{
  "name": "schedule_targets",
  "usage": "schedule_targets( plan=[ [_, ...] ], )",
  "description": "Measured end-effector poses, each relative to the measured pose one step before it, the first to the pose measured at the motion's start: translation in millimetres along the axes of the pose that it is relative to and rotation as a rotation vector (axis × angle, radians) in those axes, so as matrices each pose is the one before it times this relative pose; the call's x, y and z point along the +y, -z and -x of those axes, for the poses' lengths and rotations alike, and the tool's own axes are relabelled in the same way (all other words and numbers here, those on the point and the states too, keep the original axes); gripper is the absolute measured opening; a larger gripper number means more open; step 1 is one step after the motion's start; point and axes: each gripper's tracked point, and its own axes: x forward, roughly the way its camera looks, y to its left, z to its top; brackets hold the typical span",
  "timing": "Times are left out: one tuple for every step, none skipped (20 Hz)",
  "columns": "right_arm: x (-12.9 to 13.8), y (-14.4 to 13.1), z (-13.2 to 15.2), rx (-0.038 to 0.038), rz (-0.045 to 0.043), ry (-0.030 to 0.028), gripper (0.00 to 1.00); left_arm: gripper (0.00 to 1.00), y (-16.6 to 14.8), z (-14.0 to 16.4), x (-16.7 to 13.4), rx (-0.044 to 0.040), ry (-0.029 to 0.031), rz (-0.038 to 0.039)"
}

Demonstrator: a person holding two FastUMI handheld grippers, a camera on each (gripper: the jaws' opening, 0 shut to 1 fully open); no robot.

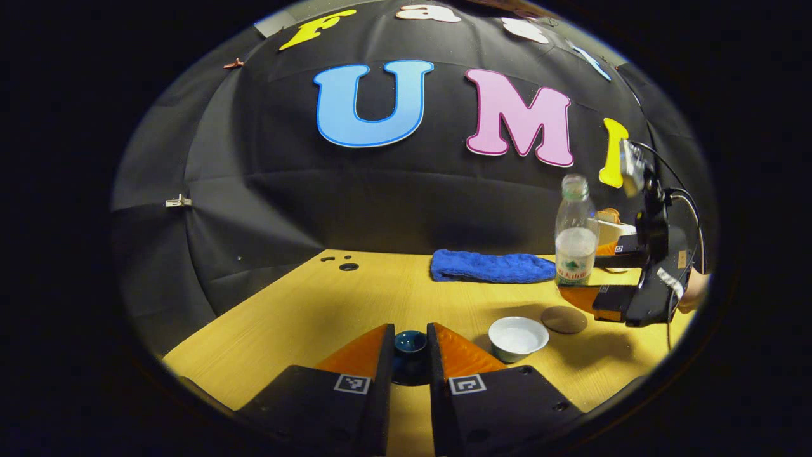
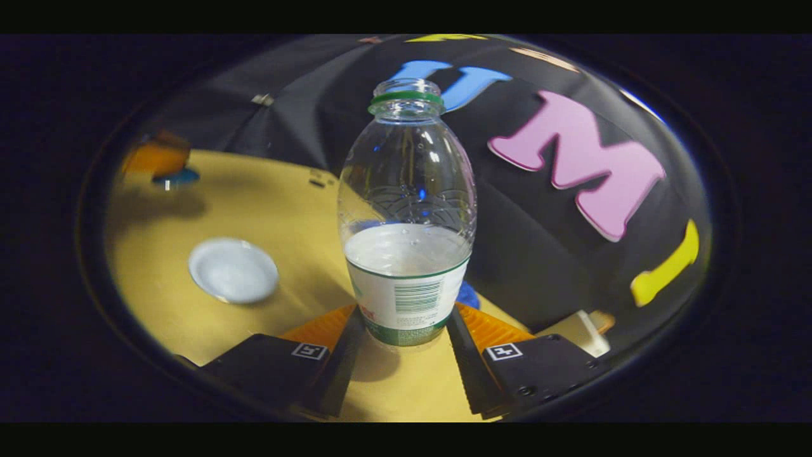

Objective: Open the teacup lid with one hand, grasp the water bottle and pour water into the teacup with the other hand; after pouring, place the water bottle on the coaster and then close the teacup lid.

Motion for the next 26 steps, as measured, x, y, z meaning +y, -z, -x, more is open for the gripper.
schedule_targets(
  plan=[
    [6.31,-1.34,2.44,-0.02570,-0.11039,-0.01306,0.75,0.30,-1.00,-1.63,-3.41,-0.00177,0.00454,-0.00038],
    [5.96,2.15,0.41,-0.01851,-0.09298,-0.01160,0.75,0.30,-1.49,-1.02,-2.89,-0.00071,0.00316,-0.00093],
    [2.31,4.08,2.87,-0.00790,-0.06415,0.00880,0.75,0.27,0.14,-0.85,-2.02,-0.00014,0.00303,-0.00051],
    [2.36,7.28,1.78,0.00433,-0.04612,0.00952,0.75,0.27,-0.88,-0.48,-2.96,0.00093,0.00340,-0.00030],
    [0.52,1.76,-2.17,0.01117,-0.03505,0.01101,0.75,0.27,0.50,0.06,-1.88,0.00097,0.00293,-0.00056],
    [0.33,2.15,-0.61,0.01767,-0.02953,0.00539,0.75,0.27,-0.46,-0.06,-2.14,0.00128,0.00281,-0.00142],
    [2.42,4.36,-0.86,0.02139,-0.02751,0.00044,0.75,0.27,0.71,-0.48,-1.54,0.00174,0.00275,-0.00143],
    [2.63,2.16,-0.36,0.01925,-0.02785,-0.00397,0.75,0.27,0.28,-0.38,-1.60,0.00176,0.00199,-0.00062],
    [4.09,0.62,1.79,0.01508,-0.02298,-0.00385,0.75,0.31,1.32,-0.26,-1.59,0.00150,0.00305,-0.00015],
    [3.10,-0.13,1.44,0.01340,-0.01079,-0.00020,0.75,0.31,0.28,-0.18,-1.65,0.00172,0.00173,-0.00116],
    [0.03,2.07,2.32,0.01433,-0.00018,0.00237,0.75,0.31,0.61,-0.34,-1.06,0.00218,0.00143,-0.00118],
    [-1.19,-0.30,-0.07,0.01083,0.00273,0.00344,0.75,0.27,0.04,-0.76,-1.10,0.00136,0.00220,-0.00039],
    [-1.31,-0.56,-1.19,0.01034,0.00331,0.00023,0.75,0.27,0.69,-0.03,-1.16,0.00075,0.00123,-0.00048],
    [0.96,0.34,1.44,0.00626,0.00354,-0.00126,0.75,0.27,-1.11,-0.30,-1.19,0.00022,0.00149,-0.00102],
    [-0.90,-0.27,-0.16,0.00550,0.00449,0.00002,0.75,0.27,0.42,0.10,-0.21,-0.00042,0.00029,-0.00087],
    [-0.66,-0.19,1.91,0.00411,0.00284,-0.00128,0.76,0.31,0.19,-0.38,0.47,0.00008,0.00099,0.00009],
    [-0.61,-0.01,1.62,0.00475,0.00151,-0.00069,0.76,0.30,0.60,0.15,-0.19,0.00134,0.00044,0.00031],
    [-0.35,0.70,-0.29,0.00416,0.00094,0.00031,0.76,0.27,0.21,0.01,0.24,0.00132,0.00033,0.00129],
    [0.05,0.31,0.18,0.00713,-0.00030,0.00074,0.77,0.31,0.50,-0.06,-0.61,0.00174,0.00015,0.00149],
    [0.93,0.20,1.24,0.00936,-0.00104,-0.00092,0.77,0.31,-1.01,0.85,0.05,0.00027,-0.00116,0.00119],
    [0.83,-1.36,1.41,0.00559,-0.00087,0.00328,0.78,0.27,1.33,-0.59,0.77,0.00009,0.00062,0.00032],
    [1.15,-0.68,-0.04,0.00470,-0.00039,-0.00166,0.76,0.27,-0.90,0.11,0.16,-0.00120,-0.00130,-0.00188],
    [-0.63,0.41,-0.45,0.00616,-0.00298,-0.00391,0.81,0.27,-0.28,-0.28,-0.22,-0.00262,0.00196,-0.00125],
    [0.09,6.36,-2.71,0.01176,-0.00738,-0.00558,0.81,0.27,-0.94,-0.29,-1.21,-0.00274,0.00189,-0.00129],
    [2.40,6.55,1.05,0.01436,-0.00656,-0.00591,0.86,0.31,-0.02,-0.43,-2.25,-0.00220,0.00421,-0.00254],
    [1.62,4.31,4.82,0.01793,-0.00826,-0.00156,0.90,0.27,-1.13,-1.17,-2.02,-0.00021,0.00612,-0.00050]
  ],
)
